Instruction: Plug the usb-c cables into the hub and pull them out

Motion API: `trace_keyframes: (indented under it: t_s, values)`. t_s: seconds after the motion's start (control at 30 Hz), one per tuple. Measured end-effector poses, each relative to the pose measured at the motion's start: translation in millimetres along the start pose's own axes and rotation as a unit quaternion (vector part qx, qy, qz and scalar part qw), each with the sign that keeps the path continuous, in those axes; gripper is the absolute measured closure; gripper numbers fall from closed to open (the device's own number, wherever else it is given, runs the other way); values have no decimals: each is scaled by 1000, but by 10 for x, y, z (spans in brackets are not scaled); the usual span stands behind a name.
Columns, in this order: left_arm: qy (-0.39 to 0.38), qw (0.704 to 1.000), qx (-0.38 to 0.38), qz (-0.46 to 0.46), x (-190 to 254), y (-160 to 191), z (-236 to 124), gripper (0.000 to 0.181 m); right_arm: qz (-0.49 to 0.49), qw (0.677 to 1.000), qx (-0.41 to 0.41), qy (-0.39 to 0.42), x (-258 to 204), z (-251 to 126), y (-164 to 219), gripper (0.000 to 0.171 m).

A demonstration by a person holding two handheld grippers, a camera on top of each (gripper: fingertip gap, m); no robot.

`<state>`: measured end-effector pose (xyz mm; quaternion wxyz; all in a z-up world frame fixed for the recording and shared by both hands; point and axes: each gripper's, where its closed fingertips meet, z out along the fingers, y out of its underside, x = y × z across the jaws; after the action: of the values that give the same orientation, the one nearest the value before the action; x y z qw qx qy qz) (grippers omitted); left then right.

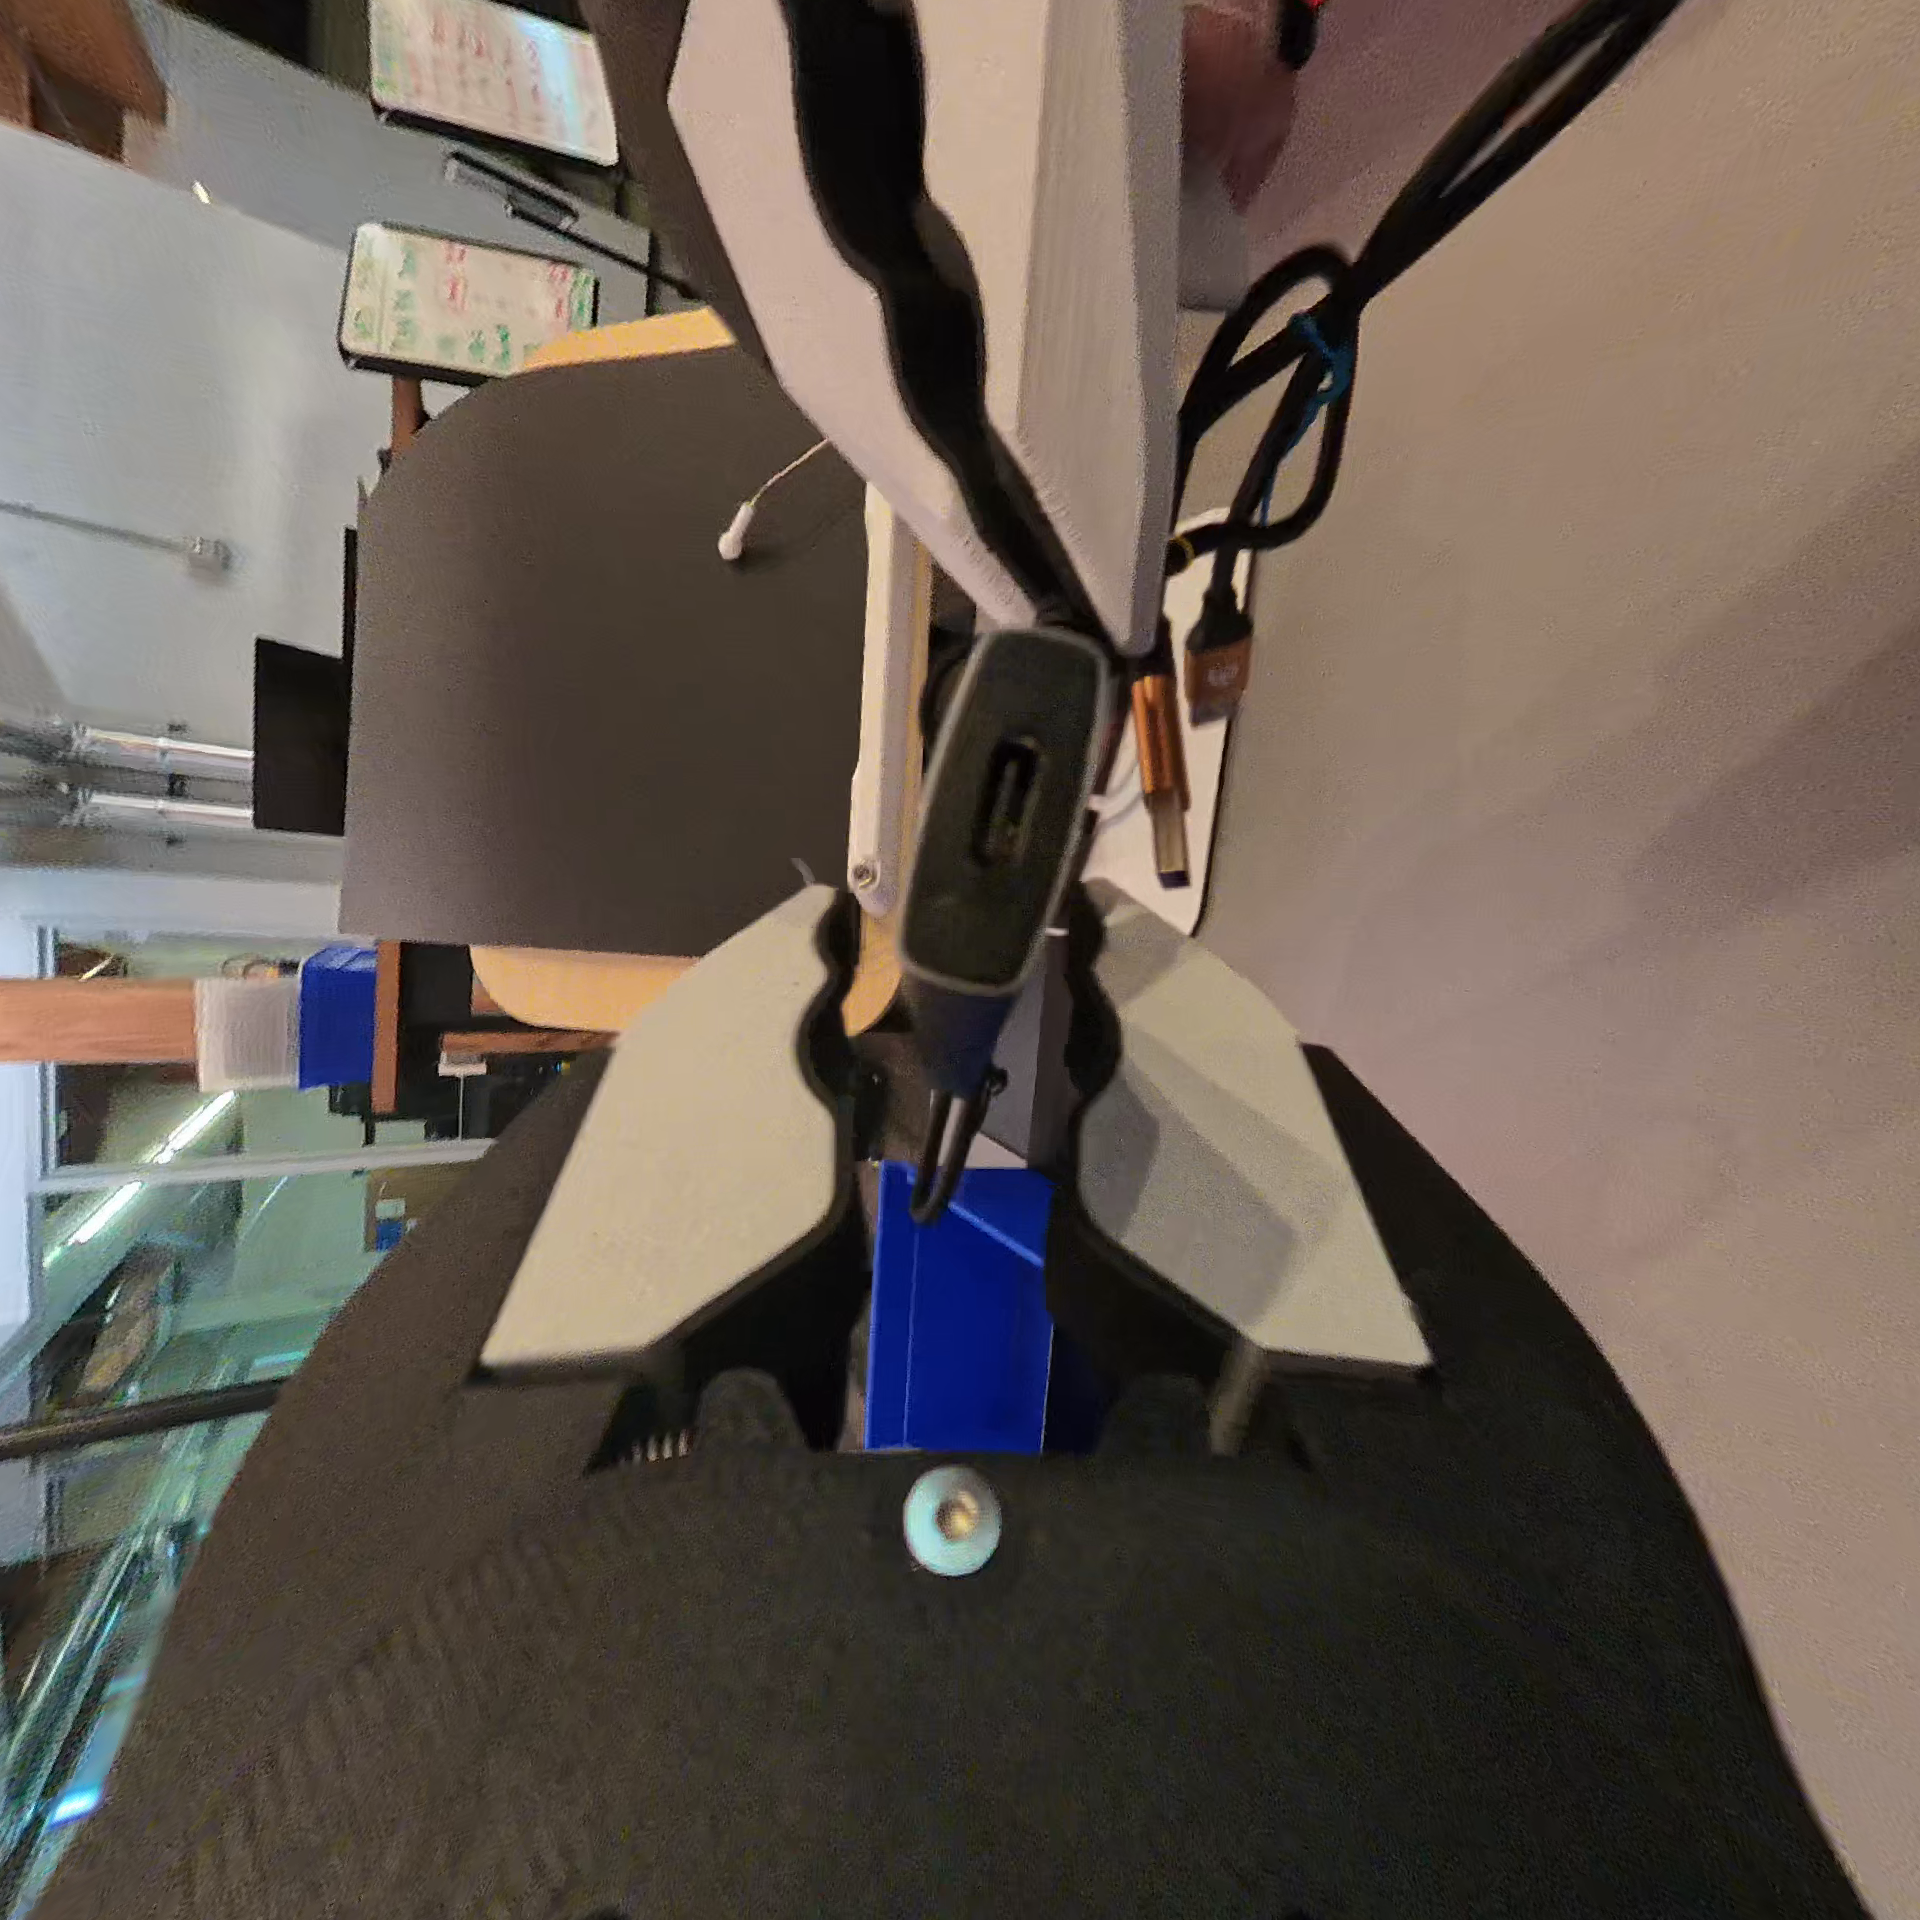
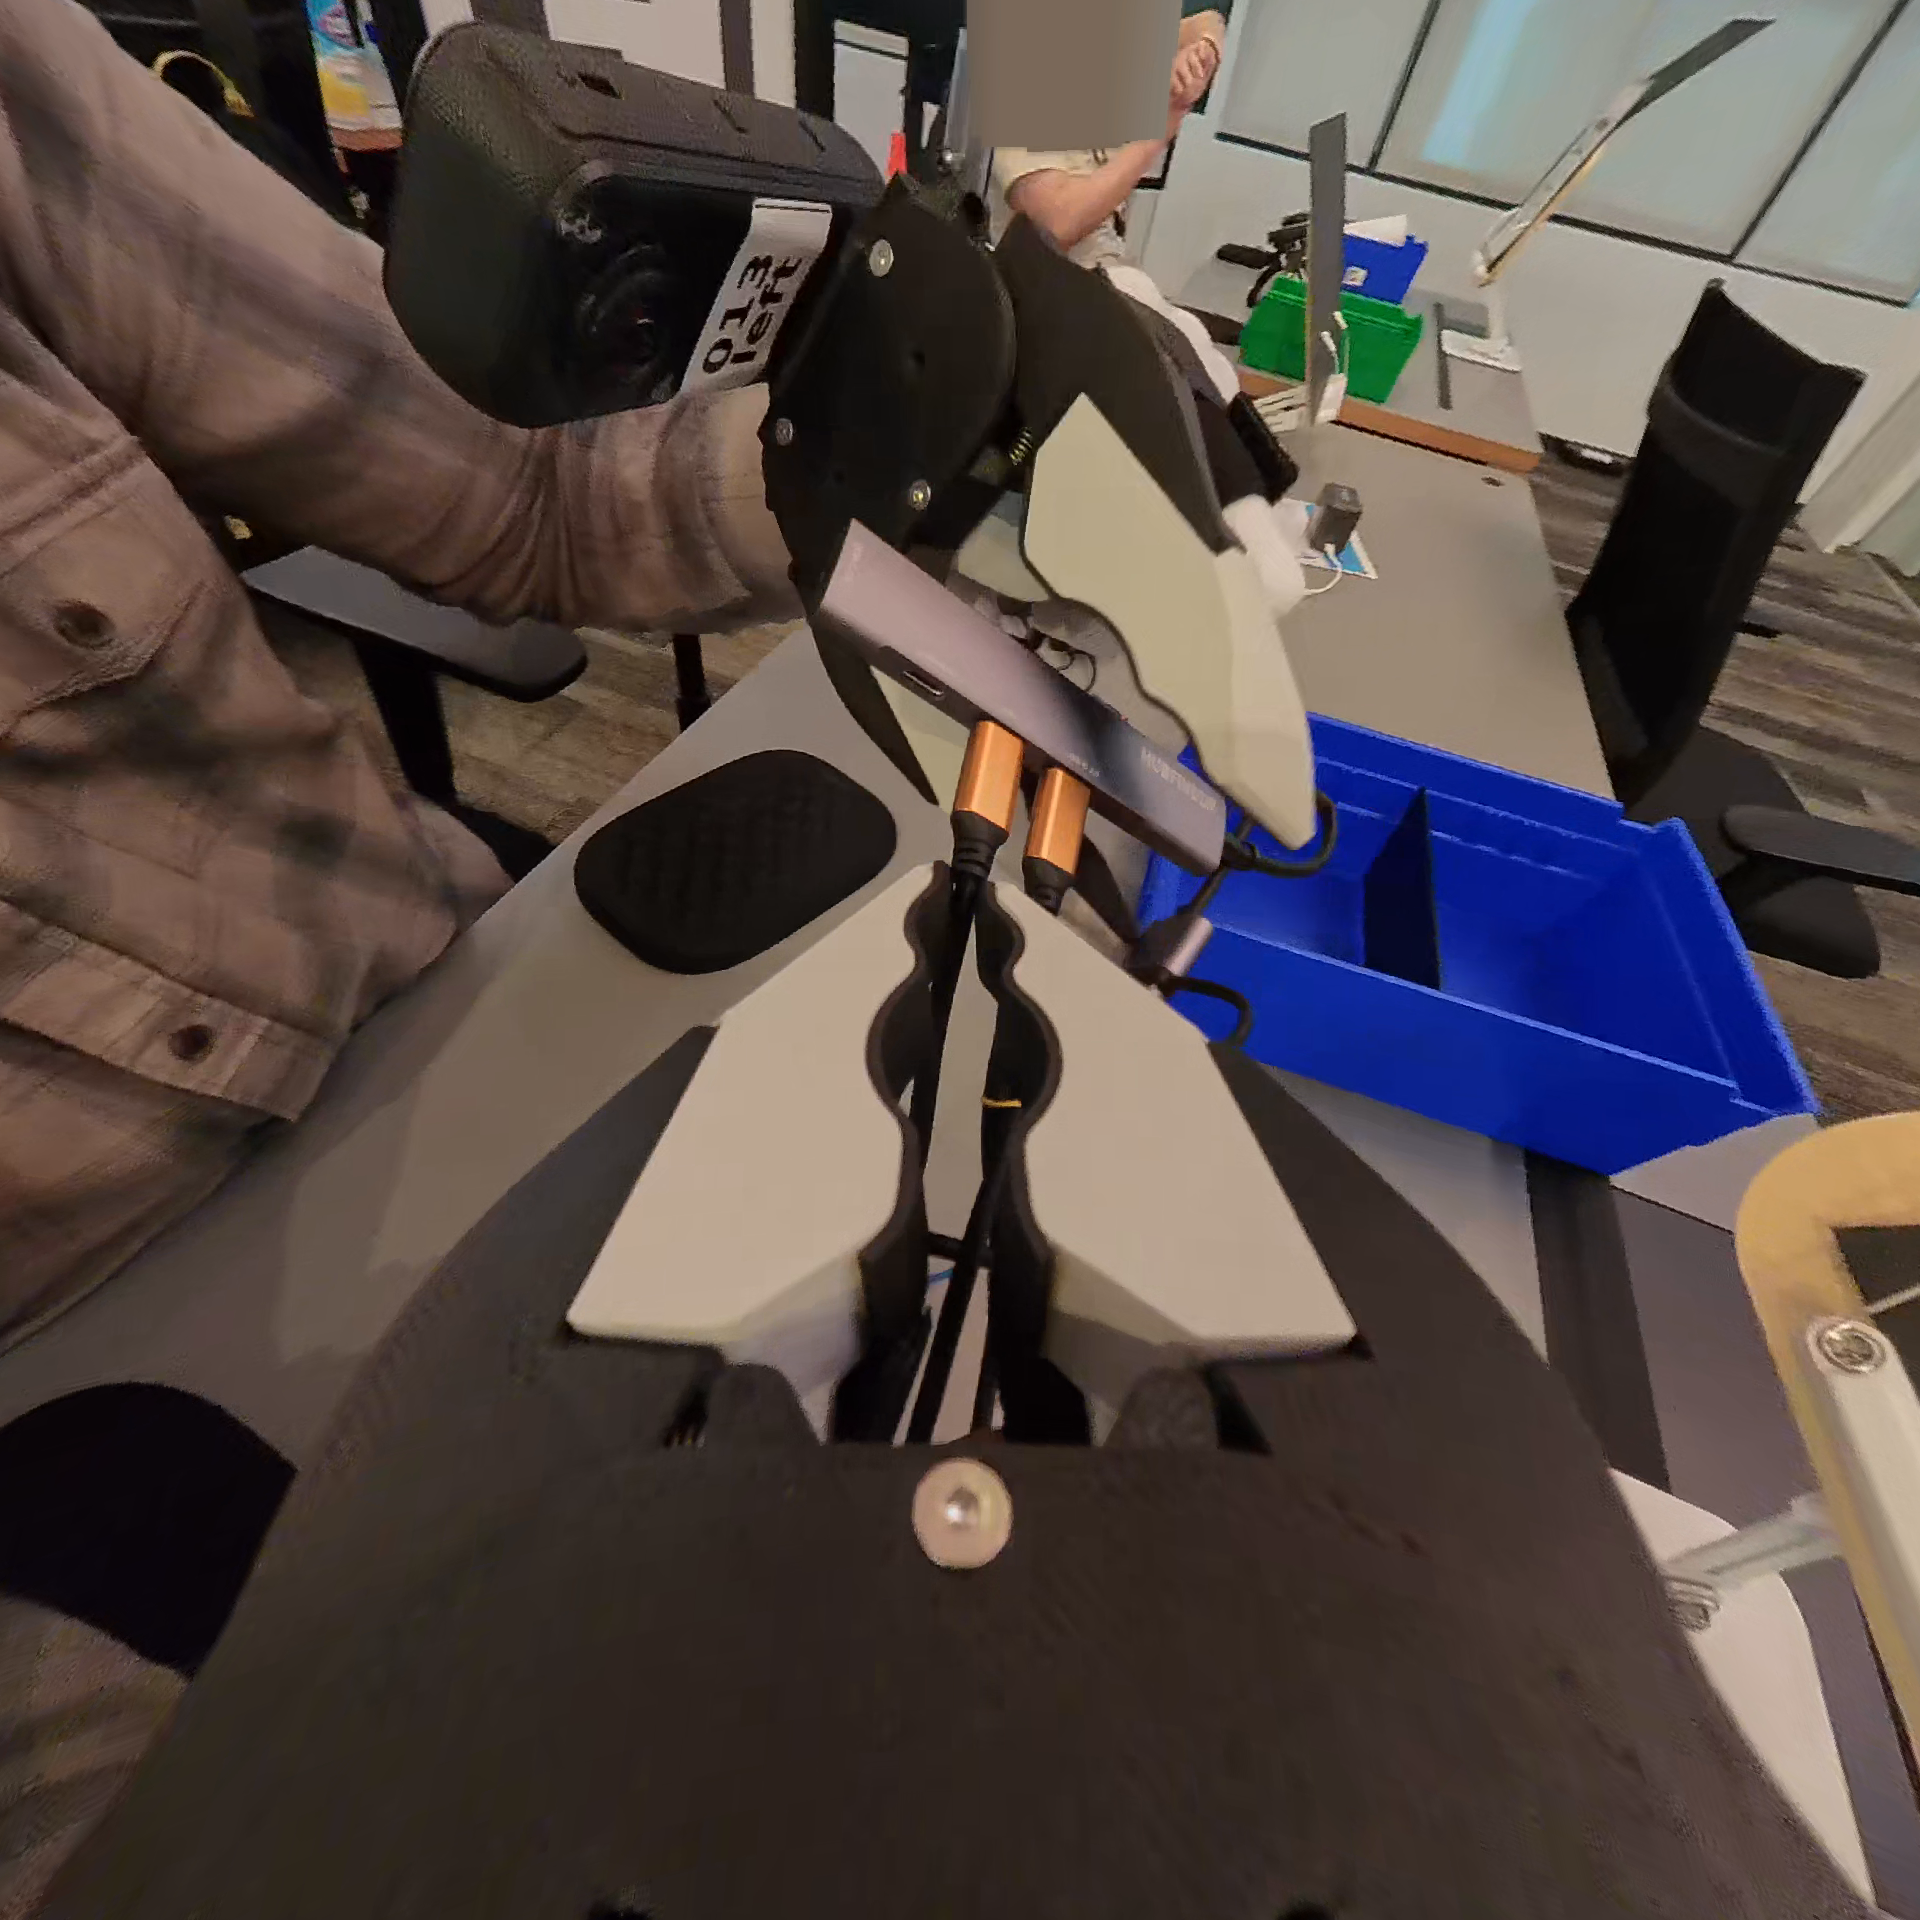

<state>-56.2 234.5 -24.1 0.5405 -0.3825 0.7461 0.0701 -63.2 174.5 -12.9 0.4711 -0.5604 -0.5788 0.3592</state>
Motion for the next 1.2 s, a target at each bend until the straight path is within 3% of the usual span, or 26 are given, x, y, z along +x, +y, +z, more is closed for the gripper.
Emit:
trace_keyframes:
  t_s: [0.1,0.27,0.37,0.43,0.5,0.6,0.8,0.9,1.2]
  values:
    - [9,1000,24,1,49,-103,-26,169,1,1000,12,-28,-56,-15,31,171]
    - [18,1000,22,11,141,-167,-8,173,1,997,41,-60,-115,-75,40,171]
    - [7,1000,18,2,84,-188,-30,173,-24,997,61,-30,-56,-131,-34,168]
    - [-3,1000,10,-3,23,-175,-36,173,-39,995,92,5,5,-199,-187,145]
    - [-14,1000,-1,-13,-42,-135,-40,173,-72,991,103,36,8,-272,-301,141]
    - [-53,999,-7,-5,-167,-117,-80,173,-73,992,99,38,-57,-321,-371,150]
    - [-191,978,-20,81,-455,-258,-227,173,13,989,146,5,23,-310,-421,142]
    - [-236,967,-17,95,-531,-341,-273,173,15,986,163,-15,-9,-274,-466,148]
    - [-291,949,-15,118,-628,-414,-301,173,38,971,228,-62,-21,-280,-571,153]
